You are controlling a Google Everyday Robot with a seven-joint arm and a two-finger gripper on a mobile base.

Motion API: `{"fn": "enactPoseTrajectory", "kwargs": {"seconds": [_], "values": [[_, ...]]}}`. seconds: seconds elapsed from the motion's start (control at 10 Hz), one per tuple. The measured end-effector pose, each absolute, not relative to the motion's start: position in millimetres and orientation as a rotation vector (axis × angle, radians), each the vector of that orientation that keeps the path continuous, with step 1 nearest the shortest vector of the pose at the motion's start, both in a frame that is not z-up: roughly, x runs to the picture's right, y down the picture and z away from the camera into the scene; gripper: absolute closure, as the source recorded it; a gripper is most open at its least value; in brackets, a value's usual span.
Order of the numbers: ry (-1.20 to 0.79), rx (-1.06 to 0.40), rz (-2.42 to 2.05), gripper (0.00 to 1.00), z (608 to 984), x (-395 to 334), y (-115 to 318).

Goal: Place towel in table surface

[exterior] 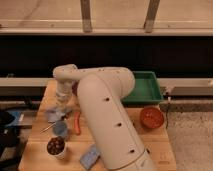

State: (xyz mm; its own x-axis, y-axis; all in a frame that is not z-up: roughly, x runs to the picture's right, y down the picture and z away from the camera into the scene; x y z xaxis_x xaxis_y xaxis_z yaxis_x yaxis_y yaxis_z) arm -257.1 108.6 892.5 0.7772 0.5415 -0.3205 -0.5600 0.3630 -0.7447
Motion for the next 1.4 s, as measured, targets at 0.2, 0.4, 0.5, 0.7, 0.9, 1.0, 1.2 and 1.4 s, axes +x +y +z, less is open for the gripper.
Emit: {"fn": "enactPoseTrajectory", "kwargs": {"seconds": [0.2,0.4,0.5,0.7,0.9,1.0,1.2,1.4], "values": [[0.018,-0.969,0.708,1.0,892,-257,111],[-0.005,-0.966,0.705,1.0,889,-256,107],[-0.026,-0.959,0.702,1.0,882,-256,101],[-0.098,-0.942,0.698,1.0,857,-254,79],[-0.186,-0.931,0.699,1.0,831,-253,56],[-0.228,-0.924,0.699,1.0,820,-251,46],[-0.302,-0.904,0.695,1.0,802,-246,33],[-0.36,-0.873,0.693,1.0,779,-240,17]]}}
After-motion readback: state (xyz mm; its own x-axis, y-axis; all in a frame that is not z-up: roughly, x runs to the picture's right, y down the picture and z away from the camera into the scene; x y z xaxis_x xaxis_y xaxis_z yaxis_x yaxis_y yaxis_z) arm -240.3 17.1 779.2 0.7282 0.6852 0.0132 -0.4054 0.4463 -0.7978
